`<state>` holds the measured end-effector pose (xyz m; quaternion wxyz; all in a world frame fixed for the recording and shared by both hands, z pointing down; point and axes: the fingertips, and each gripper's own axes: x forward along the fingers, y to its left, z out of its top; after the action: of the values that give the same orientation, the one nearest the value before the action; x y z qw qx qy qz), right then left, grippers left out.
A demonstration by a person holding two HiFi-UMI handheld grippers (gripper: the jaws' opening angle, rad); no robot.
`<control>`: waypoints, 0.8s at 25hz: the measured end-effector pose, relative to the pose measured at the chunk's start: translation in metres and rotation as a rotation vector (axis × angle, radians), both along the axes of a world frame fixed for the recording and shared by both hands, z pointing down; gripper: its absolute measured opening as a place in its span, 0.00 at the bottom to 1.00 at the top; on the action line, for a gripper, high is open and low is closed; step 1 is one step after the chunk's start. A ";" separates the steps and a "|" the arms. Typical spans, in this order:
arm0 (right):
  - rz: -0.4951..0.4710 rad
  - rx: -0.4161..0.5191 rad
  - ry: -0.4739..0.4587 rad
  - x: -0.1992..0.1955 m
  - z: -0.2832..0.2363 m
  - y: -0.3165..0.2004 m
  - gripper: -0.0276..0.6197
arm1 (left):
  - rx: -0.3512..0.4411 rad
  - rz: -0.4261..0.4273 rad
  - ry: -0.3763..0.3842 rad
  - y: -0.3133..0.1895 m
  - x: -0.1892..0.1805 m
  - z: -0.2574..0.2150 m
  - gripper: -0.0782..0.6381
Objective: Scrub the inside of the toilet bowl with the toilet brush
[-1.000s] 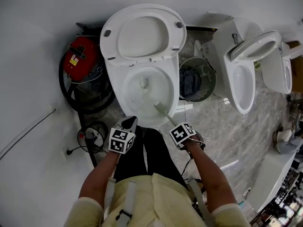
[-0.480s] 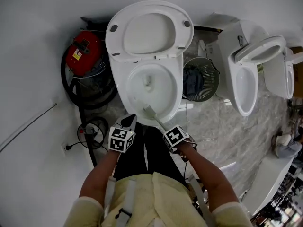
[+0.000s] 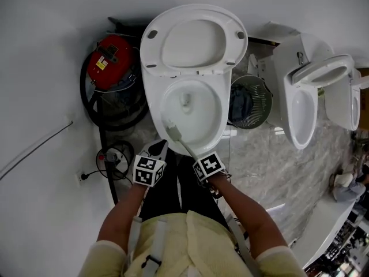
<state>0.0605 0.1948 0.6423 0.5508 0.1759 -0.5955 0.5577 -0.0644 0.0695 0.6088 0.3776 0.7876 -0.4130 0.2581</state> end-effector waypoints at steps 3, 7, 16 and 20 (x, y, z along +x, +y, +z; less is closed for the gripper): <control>0.007 0.011 -0.018 -0.012 0.002 -0.009 0.08 | -0.001 -0.014 -0.003 -0.001 -0.006 -0.001 0.13; 0.028 0.029 -0.036 -0.027 0.005 -0.022 0.08 | 0.006 -0.031 -0.004 -0.003 -0.014 -0.002 0.13; 0.137 0.060 -0.060 -0.053 0.012 -0.058 0.08 | 0.007 -0.045 -0.010 -0.008 -0.024 -0.005 0.13; 0.181 0.073 -0.068 -0.059 0.015 -0.077 0.08 | 0.007 -0.043 -0.011 -0.009 -0.027 -0.009 0.13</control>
<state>0.0015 0.1176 0.6568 0.4710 0.2298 -0.6154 0.5887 -0.0917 0.0603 0.6000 0.3780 0.7782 -0.4330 0.2529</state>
